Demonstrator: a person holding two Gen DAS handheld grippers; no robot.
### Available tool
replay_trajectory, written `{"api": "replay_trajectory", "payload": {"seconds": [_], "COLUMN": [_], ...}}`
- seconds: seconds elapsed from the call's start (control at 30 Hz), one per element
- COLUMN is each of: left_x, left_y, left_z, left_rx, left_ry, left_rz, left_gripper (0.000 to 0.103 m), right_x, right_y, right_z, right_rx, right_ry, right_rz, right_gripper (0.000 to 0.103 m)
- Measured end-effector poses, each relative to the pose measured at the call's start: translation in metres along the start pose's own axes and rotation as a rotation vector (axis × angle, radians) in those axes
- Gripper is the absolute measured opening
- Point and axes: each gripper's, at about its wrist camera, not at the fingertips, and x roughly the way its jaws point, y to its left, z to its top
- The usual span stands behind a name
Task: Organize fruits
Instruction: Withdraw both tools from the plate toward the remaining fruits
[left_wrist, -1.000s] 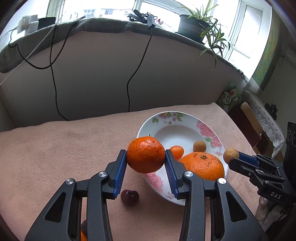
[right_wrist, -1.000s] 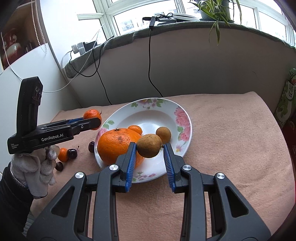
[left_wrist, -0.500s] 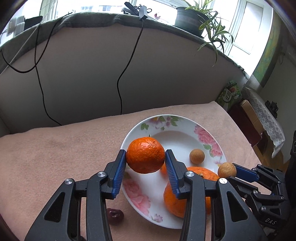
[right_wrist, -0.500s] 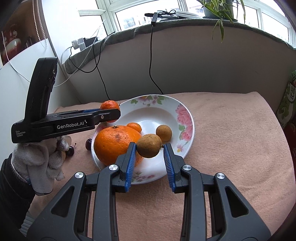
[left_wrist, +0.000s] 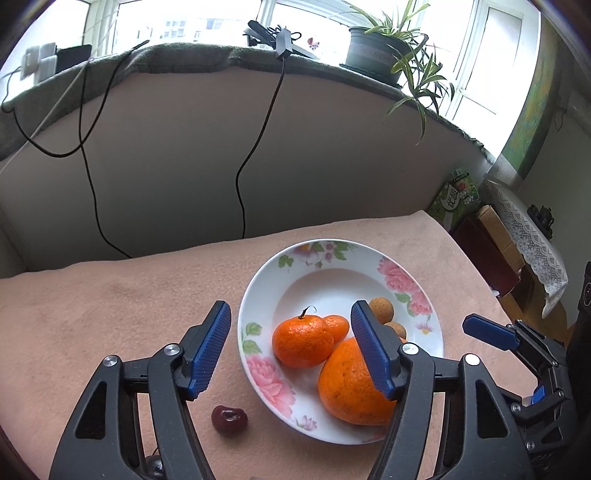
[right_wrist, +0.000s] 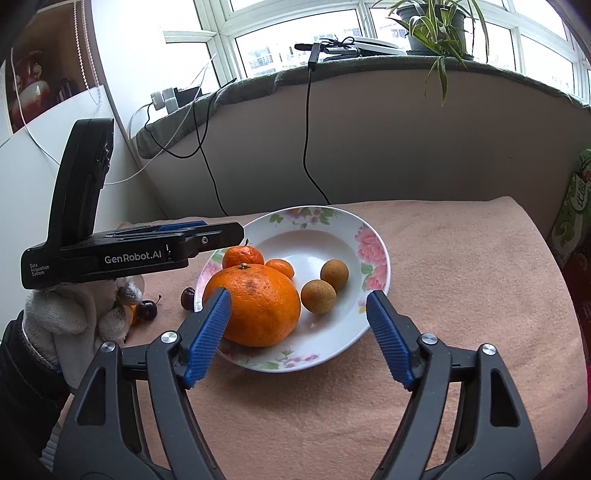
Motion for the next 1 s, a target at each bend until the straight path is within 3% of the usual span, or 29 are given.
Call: {"api": "replay_trajectory", "payload": {"seconds": [0.1,0.43,0.8,1.0], "left_x": [-0.007,-0.040,-0.081,-0.095], "left_y": [-0.002,-0.010,0.003,0.036], "left_z": [-0.001,-0.006,-0.033,-0.060], "left_rx": [0.004,0.033,0.042,-0.042], "left_ry": [-0.009,-0.073,-0.118,-0.105], "left_rz": [0.004,0.028,0.057,0.071], "left_gripper": [0.073,0.073,0.074,0.073], "right_x": [-0.002,-0.012,-0.018,-0.018], "right_y": [0.004,0.015,0.041,0.064], "right_z": [0.000,-0.004,-0.012,-0.017], "right_rx": [-0.011,-0.040,-0.046,-0.077], "right_ry": [-0.003,-0.026,0.001,0.011], "right_rz": [-0.020,-0.047,0.010,0.076], "right_gripper": [0.079,0.079,0.079,0.079]}}
